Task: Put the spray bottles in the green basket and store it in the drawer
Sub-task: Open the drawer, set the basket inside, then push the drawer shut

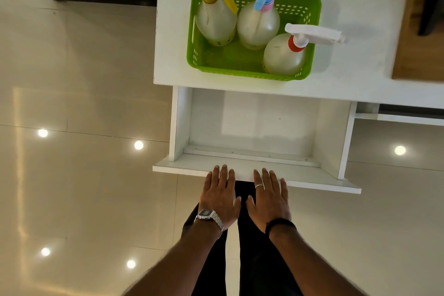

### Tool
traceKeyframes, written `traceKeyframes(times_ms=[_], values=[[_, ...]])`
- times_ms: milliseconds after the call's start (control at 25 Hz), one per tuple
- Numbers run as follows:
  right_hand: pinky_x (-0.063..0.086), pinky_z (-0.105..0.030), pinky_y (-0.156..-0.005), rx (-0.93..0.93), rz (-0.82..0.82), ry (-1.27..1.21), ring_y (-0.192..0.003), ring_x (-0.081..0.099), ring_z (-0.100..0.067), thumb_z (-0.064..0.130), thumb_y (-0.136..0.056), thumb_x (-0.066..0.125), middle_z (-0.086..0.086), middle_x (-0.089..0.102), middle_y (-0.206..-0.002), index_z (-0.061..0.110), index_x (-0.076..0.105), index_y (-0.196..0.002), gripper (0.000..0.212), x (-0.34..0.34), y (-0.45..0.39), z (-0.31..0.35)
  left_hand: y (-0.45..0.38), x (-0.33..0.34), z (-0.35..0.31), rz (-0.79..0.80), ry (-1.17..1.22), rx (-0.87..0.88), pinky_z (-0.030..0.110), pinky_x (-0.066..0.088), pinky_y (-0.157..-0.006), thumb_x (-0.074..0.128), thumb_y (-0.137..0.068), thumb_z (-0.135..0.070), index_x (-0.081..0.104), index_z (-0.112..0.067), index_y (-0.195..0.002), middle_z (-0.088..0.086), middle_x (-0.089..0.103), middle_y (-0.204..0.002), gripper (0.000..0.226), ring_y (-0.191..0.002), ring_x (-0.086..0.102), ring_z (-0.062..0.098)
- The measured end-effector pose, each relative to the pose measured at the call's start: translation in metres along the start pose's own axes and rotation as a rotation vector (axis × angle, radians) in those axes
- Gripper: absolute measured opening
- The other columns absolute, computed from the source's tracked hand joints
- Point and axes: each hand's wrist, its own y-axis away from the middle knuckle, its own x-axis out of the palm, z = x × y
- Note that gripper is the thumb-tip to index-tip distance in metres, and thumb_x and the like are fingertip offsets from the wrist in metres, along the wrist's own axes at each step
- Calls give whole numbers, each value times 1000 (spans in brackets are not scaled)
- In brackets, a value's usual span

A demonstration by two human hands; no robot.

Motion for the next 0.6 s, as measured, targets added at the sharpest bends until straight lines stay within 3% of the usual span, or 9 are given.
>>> traceKeyframes(times_ms=[600], values=[[-1, -45, -126, 49, 186, -18, -158, 8, -18, 49, -101, 33, 2, 14, -171, 26, 16, -162, 67, 25, 35, -1, 35, 34, 3, 140, -7, 4, 46, -6, -127, 26, -100, -50, 0, -15, -161, 10, -4, -171, 74, -158, -7, 31]])
